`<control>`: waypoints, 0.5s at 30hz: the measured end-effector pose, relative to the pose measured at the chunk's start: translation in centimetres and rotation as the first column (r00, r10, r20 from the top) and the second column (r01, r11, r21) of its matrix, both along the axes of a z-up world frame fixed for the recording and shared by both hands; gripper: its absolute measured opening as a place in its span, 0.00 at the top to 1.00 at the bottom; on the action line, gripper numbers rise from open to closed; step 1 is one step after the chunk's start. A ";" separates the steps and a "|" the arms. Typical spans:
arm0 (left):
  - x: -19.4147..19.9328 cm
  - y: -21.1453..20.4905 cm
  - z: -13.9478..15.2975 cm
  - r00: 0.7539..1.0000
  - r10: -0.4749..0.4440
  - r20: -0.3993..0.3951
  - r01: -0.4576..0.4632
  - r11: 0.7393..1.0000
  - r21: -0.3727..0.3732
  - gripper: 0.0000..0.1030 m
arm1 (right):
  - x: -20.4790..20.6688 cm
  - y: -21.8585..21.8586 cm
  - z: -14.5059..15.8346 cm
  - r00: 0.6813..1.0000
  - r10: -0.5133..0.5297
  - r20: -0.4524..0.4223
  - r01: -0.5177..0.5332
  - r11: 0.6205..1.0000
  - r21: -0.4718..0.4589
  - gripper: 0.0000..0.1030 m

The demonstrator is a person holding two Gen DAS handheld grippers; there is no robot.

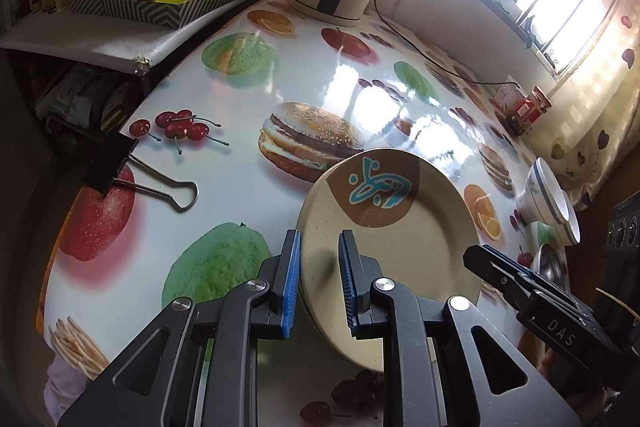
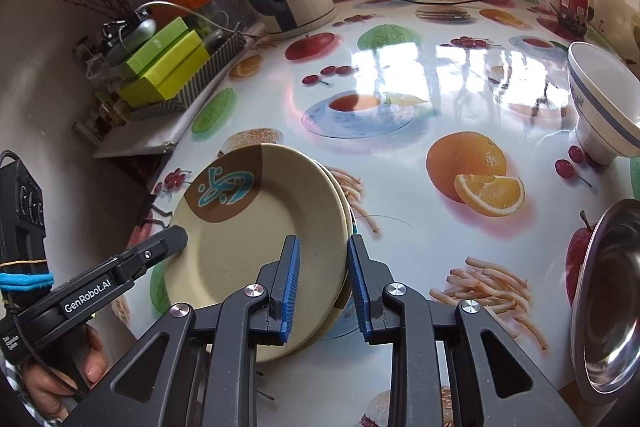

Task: Organize plates and bowls
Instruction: 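Set the plate on the stack and open the right gripper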

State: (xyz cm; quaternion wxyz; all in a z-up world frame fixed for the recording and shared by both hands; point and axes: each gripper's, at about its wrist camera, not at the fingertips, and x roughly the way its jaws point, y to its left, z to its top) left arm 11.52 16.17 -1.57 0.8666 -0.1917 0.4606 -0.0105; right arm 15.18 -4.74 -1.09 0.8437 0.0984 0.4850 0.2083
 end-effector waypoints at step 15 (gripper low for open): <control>0.2 0.2 -0.5 1.000 -0.008 0.005 0.008 1.000 -0.029 0.71 | 0.3 0.0 -0.3 1.000 0.004 -0.008 -0.004 1.000 0.014 0.67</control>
